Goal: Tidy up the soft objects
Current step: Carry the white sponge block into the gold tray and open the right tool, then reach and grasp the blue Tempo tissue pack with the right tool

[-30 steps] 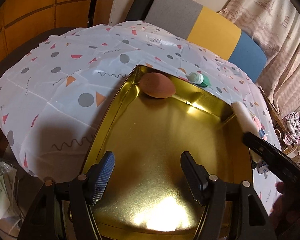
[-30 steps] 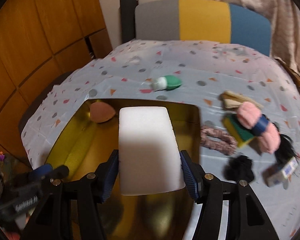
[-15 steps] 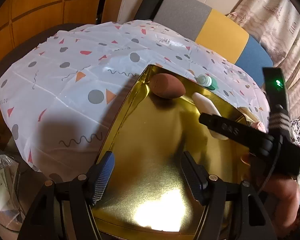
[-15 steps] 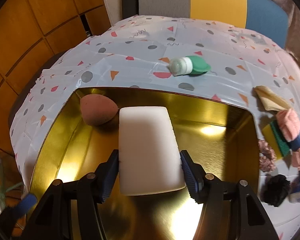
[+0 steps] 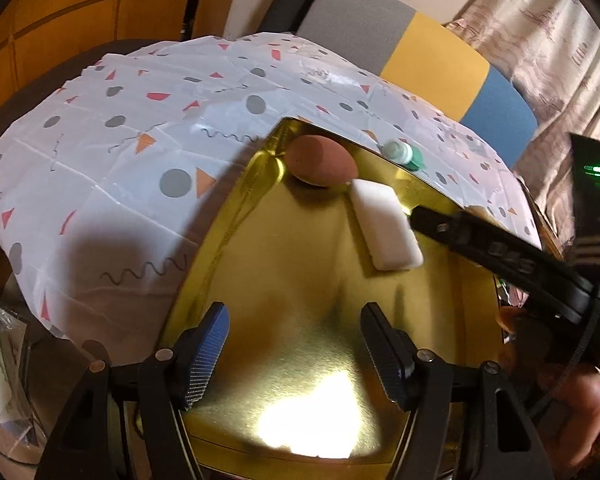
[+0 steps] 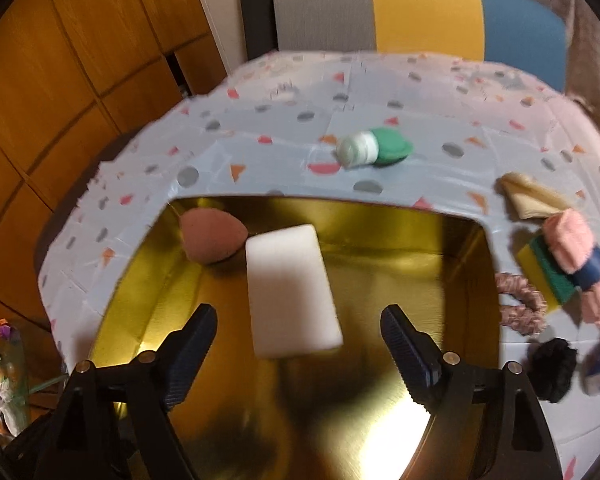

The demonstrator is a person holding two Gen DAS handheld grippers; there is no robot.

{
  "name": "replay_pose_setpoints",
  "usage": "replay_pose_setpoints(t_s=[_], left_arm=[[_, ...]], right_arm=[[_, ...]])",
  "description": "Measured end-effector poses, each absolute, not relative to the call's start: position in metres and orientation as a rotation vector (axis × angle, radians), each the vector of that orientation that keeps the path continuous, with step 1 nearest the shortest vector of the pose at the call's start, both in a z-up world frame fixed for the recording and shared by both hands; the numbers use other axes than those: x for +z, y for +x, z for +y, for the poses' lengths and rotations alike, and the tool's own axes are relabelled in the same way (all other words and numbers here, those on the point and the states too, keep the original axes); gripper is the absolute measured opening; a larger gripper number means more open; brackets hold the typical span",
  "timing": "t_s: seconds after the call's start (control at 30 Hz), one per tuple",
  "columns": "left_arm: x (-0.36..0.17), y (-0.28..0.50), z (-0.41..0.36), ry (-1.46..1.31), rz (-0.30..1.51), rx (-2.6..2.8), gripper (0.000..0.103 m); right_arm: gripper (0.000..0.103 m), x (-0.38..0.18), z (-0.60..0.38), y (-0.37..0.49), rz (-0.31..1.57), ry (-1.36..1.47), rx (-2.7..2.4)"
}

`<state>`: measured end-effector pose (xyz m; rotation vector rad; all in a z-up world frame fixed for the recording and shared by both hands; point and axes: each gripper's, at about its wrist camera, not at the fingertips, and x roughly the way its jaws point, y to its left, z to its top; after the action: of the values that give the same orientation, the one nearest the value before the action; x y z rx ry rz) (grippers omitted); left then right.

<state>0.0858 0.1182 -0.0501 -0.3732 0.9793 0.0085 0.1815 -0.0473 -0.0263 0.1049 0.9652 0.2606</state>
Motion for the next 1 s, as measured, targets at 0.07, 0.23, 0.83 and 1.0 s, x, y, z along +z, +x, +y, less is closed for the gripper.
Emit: replay_pose_setpoints(t_s=[0.07, 0.23, 0.83, 1.0], left_arm=[[-0.049, 0.084, 0.112, -0.355, 0.979, -0.006, 0.069], [-0.047, 0.08, 0.099, -0.318, 0.968, -0.051, 0.069], [-0.039, 0.053, 0.03, -0.194, 0.937, -0.32, 0.069], [-0.032, 0.042, 0.013, -0.154, 0.917, -0.351, 0.069]], right_arm=[[0.086, -0.015, -0.055, 0.169, 0.923, 0.105, 0.257], [0.087, 0.004, -0.085, 0.146, 0.842, 0.113, 0.208], [0.09, -0.036, -0.228, 0.082, 0.879, 0.15, -0.188], [0.091, -0.043, -0.292, 0.082, 0.872, 0.263, -0.384]])
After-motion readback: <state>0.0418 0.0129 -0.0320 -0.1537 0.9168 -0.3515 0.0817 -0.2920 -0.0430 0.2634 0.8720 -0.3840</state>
